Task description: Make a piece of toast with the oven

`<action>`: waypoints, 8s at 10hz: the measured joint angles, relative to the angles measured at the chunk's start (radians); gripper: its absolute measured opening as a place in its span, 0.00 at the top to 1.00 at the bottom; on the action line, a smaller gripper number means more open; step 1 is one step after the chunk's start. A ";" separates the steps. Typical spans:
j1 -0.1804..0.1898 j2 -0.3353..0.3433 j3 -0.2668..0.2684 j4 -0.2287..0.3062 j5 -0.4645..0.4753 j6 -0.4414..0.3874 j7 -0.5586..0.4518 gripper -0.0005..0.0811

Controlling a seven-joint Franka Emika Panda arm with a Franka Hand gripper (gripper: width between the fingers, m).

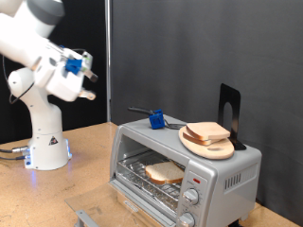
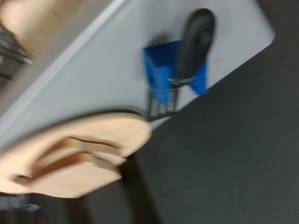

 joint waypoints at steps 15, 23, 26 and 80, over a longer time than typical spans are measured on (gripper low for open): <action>-0.036 0.249 -0.204 0.117 -0.038 -0.394 0.472 0.00; -0.043 0.376 -0.247 0.159 -0.024 -0.205 0.473 0.00; -0.044 0.401 -0.293 0.160 -0.021 -0.204 0.452 0.00; 0.029 0.563 0.082 0.048 0.521 -0.174 0.245 0.00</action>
